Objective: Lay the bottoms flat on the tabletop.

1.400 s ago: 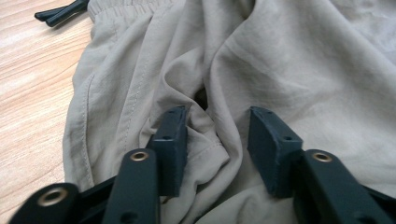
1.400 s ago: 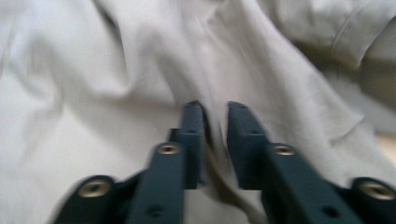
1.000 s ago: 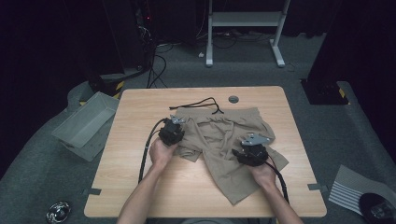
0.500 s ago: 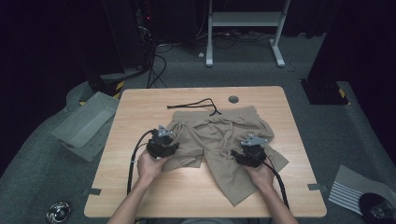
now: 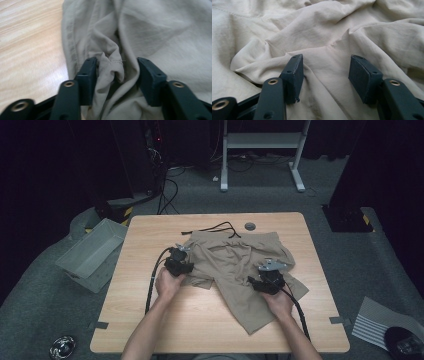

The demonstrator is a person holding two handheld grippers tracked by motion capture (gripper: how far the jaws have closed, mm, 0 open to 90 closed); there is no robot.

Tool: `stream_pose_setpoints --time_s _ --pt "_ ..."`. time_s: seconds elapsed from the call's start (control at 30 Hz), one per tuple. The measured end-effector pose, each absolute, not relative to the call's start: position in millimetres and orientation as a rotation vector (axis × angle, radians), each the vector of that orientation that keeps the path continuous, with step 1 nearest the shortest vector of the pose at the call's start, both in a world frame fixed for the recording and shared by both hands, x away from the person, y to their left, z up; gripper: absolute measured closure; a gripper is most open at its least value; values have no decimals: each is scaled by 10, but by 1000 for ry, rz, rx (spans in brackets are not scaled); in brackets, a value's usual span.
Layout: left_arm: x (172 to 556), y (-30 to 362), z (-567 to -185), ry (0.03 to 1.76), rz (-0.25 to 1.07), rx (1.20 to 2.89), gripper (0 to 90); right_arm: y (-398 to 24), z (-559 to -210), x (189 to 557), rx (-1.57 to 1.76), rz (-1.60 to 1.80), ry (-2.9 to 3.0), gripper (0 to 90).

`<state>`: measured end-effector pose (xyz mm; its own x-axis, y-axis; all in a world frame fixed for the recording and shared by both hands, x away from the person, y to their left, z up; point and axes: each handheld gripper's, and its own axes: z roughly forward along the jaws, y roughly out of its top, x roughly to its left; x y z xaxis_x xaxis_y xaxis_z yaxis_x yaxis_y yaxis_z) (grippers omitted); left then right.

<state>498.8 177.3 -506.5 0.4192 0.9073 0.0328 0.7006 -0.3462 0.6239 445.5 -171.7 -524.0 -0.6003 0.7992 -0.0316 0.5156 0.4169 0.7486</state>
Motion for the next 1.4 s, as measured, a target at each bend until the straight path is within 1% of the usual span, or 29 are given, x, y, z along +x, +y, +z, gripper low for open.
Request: stream_pose_setpoints --time_s 0.1,0.2,0.23,0.3,0.37,0.43,0.57,0.77,0.8,0.87,0.93,1.03,1.1,1.17,1.27,1.4 --pt "4918 1770 -5030 1357 505 2147 462 -1718 -5240 4487 1140 1003 2277 450" --pt "4698 1795 -4902 1314 565 2210 445 -1698 -5239 4465 1114 985 2268 450" --pt "4647 1812 -4873 1325 554 2198 445 -1692 -5240 4459 1108 980 2264 449" --pt "4521 1858 -4810 1339 486 2147 436 -1693 -5240 4447 1102 975 2264 446" --pt "4430 1871 -4809 1322 479 2152 434 -1700 -5240 4426 1106 973 2259 444" --pt "4376 1899 -4861 1315 499 2175 430 -1713 -5240 4404 1114 972 2256 439" --pt "4259 2006 -4889 1328 429 2074 426 -1735 -5240 4375 1125 974 2253 434" --pt "4092 2091 -4881 1303 446 2073 439 -1737 -5240 4366 1129 971 2251 429" --pt "4095 2108 -4896 1312 443 2077 448 -1738 -5240 4365 1128 970 2250 428" --pt "4116 2118 -4938 1319 439 2102 509 -1738 -5240 4365 1129 970 2250 427" --pt "4133 2117 -4970 1317 441 2118 630 -1739 -5240 4365 1130 971 2250 427" --pt "4147 2114 -4990 1308 426 2128 765 -1740 -5240 4365 1129 970 2250 427" --pt "4124 2122 -4965 1299 409 2123 840 -1740 -5240 4364 1130 969 2250 426" --pt "4072 2126 -4923 1277 414 2126 856 -1740 -5240 4364 1131 969 2250 426" --pt "3949 2113 -4881 1233 380 2119 868 -1740 -5241 4364 1131 971 2250 426" --pt "3809 2016 -4962 1178 326 2180 872 -1740 -5240 4365 1134 972 2250 426"
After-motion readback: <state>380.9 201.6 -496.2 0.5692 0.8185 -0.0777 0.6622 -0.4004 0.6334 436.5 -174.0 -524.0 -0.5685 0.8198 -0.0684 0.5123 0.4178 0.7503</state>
